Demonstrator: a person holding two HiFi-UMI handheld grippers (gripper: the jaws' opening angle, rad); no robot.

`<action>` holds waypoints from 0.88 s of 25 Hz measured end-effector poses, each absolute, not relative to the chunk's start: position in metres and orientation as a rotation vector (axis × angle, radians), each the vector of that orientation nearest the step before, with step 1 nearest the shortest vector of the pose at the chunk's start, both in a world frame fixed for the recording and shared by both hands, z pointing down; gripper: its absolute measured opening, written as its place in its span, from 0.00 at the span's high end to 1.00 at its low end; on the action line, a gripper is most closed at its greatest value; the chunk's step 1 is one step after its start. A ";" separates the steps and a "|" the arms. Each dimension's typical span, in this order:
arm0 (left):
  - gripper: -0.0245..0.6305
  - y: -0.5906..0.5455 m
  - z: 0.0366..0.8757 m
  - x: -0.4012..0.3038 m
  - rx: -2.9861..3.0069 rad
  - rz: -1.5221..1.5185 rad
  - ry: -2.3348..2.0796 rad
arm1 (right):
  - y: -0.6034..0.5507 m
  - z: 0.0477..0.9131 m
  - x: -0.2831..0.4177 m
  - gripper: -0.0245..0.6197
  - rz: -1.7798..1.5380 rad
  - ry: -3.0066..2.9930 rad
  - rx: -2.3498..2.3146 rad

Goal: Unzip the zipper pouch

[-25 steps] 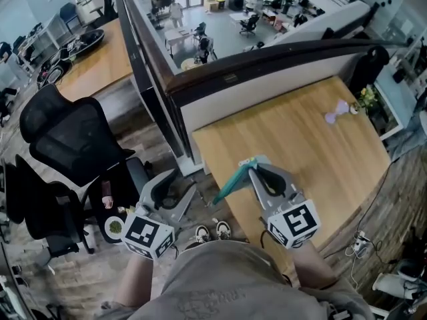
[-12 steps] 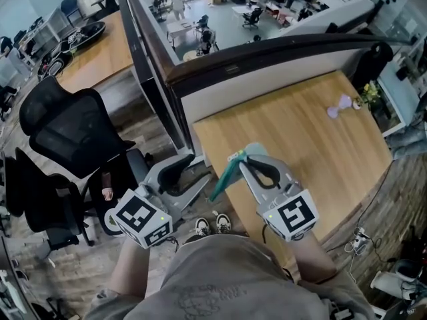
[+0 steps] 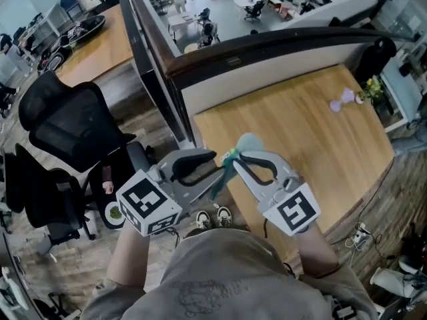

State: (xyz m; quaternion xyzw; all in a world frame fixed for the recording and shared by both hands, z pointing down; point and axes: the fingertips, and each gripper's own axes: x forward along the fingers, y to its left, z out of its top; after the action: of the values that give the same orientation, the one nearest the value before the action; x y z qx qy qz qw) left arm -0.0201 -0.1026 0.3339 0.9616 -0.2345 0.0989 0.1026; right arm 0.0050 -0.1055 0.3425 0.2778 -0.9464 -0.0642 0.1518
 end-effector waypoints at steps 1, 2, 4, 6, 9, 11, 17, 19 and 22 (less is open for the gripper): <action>0.78 -0.101 0.334 -0.018 2.840 0.292 -0.669 | -0.104 0.342 0.004 0.92 -0.196 -2.719 0.779; 0.78 -0.099 0.335 -0.016 2.840 0.295 -0.649 | -0.101 0.342 0.004 0.92 -0.209 -2.727 0.758; 0.78 -0.097 0.337 -0.013 2.836 0.298 -0.619 | -0.097 0.341 0.003 0.92 -0.220 -2.751 0.715; 0.78 -0.094 0.339 -0.012 2.831 0.291 -0.586 | -0.096 0.342 0.004 0.92 -0.224 -2.757 0.685; 0.89 -0.093 0.343 -0.010 2.820 0.299 -0.560 | -0.097 0.344 0.004 0.92 -0.268 -2.743 0.655; 0.89 -0.093 0.348 -0.010 2.814 0.316 -0.557 | -0.097 0.348 0.004 0.92 -0.272 -2.734 0.644; 0.89 -0.092 0.357 -0.008 2.794 0.328 -0.537 | -0.095 0.355 0.003 0.92 -0.298 -2.708 0.605; 0.89 -0.093 0.357 -0.009 2.783 0.303 -0.541 | -0.096 0.356 0.003 0.92 -0.282 -2.708 0.615; 0.90 -0.096 0.358 -0.010 2.770 0.292 -0.573 | -0.102 0.358 0.005 0.92 -0.173 -2.722 0.670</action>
State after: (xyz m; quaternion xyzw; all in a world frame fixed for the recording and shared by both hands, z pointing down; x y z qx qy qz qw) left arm -0.0095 -0.0963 0.3582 0.9633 -0.1992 0.1016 0.1482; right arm 0.0049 -0.1015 0.3584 0.2352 -0.9558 -0.0606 0.1659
